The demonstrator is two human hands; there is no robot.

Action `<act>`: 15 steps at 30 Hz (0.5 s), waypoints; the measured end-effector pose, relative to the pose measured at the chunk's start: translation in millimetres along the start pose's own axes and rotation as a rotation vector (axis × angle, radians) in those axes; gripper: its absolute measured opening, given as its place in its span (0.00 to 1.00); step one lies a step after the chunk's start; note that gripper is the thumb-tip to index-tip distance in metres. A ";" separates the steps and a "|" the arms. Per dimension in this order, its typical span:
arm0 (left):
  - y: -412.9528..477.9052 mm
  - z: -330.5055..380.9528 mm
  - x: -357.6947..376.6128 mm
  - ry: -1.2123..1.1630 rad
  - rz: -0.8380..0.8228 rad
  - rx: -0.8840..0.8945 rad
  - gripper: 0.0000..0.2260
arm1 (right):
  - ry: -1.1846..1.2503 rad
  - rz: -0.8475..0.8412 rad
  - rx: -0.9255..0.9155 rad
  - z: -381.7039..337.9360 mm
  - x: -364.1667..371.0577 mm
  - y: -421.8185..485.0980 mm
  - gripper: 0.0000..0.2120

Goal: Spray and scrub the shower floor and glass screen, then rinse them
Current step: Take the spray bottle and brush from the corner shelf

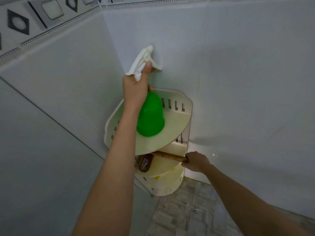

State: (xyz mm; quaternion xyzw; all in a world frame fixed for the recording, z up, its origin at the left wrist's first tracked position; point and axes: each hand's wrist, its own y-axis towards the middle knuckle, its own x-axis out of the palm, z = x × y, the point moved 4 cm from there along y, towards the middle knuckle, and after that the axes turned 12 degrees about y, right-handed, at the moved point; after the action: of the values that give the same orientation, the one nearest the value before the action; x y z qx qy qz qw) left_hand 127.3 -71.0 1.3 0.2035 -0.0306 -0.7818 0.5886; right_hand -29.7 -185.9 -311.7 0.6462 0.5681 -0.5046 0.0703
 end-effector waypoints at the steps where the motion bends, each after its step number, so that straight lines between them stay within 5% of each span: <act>1: -3.2 3.3 0.4 0.007 0.003 -0.011 0.12 | -0.034 0.050 -0.019 -2.6 -6.4 -9.6 0.15; 8: -49.8 38.4 18.0 0.078 -0.109 0.024 0.15 | -0.044 0.136 0.059 41.0 -25.3 -96.0 0.13; 15: -153.4 80.3 77.5 0.077 -0.325 0.046 0.15 | 0.090 0.249 0.318 162.4 2.4 -241.5 0.12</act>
State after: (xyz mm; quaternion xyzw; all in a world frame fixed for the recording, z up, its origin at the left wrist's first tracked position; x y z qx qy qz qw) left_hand -57.8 -111.8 8.8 0.2492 0.0076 -0.8574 0.4502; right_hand -317.5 -209.0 -275.0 0.7364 0.3996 -0.5460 0.0039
